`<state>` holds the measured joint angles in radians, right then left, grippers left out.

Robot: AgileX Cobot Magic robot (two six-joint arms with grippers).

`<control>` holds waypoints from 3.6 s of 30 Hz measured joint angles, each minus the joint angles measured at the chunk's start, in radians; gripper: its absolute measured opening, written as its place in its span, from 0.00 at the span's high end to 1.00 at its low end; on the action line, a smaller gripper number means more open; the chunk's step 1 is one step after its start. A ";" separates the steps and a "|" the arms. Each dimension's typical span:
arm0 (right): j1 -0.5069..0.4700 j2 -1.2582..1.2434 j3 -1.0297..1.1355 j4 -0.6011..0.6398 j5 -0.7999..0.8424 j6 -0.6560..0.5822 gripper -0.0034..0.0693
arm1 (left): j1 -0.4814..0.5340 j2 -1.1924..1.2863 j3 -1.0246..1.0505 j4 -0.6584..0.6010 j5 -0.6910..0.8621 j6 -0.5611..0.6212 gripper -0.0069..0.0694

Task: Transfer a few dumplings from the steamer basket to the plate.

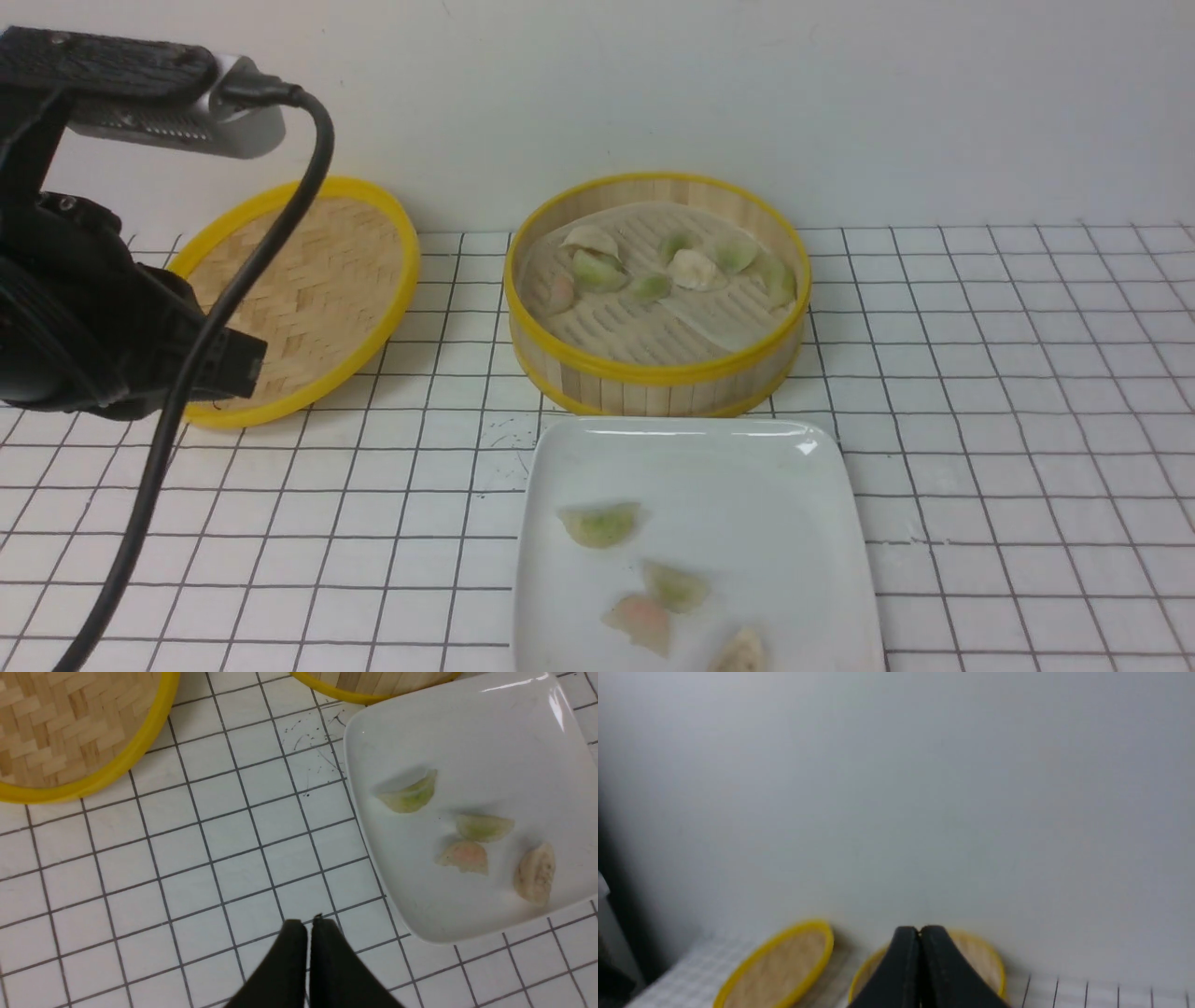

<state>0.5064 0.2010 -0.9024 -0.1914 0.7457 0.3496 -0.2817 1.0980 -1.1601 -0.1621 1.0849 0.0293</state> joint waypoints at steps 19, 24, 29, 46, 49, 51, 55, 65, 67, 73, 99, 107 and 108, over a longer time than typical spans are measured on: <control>0.000 -0.219 0.410 -0.186 -0.342 0.119 0.97 | 0.001 -0.481 0.282 -0.033 -0.402 -0.020 0.92; 0.000 -0.219 0.410 -0.186 -0.342 0.119 0.97 | 0.001 -0.708 0.433 -0.038 -0.526 -0.049 0.92; 0.000 -0.219 0.410 -0.187 -0.342 0.120 0.97 | 0.001 -0.829 0.490 -0.040 -0.537 -0.053 0.92; 0.000 -0.219 0.410 -0.194 -0.342 0.106 0.97 | 0.142 -1.019 0.745 0.004 -0.626 0.031 0.92; 0.000 -0.219 0.411 -0.194 -0.341 0.103 0.97 | 0.287 -1.104 0.967 0.004 -0.724 0.037 0.92; 0.000 -0.219 0.411 -0.194 -0.342 0.103 0.97 | 0.320 -1.109 1.054 0.005 -0.756 0.038 0.92; 0.000 -0.219 0.411 -0.197 -0.341 0.103 0.97 | 0.329 -1.109 1.176 0.036 -0.758 0.037 0.92; 0.000 -0.219 0.411 -0.197 -0.341 0.103 0.97 | 0.248 -1.109 1.189 0.099 -0.735 0.036 0.92; 0.000 -0.219 0.411 -0.197 -0.341 0.103 0.97 | 0.248 -1.109 1.189 0.091 -0.716 0.036 0.92; 0.000 -0.219 0.411 -0.197 -0.341 0.103 0.97 | 0.248 -1.109 1.189 0.088 -0.711 0.036 0.92; 0.000 -0.219 0.438 0.092 -0.341 -0.203 0.97 | 0.248 -1.109 1.189 0.087 -0.707 0.036 0.92; -0.071 -0.219 0.562 0.171 -0.354 -0.255 0.97 | 0.248 -1.109 1.189 0.087 -0.706 0.036 0.92; -0.099 -0.219 0.581 0.170 -0.355 -0.256 0.97 | 0.248 -1.109 1.189 0.087 -0.706 0.036 0.92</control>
<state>0.4071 -0.0180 -0.3210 -0.0218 0.3910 0.0935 -0.0335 -0.0112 0.0290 -0.0753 0.3786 0.0653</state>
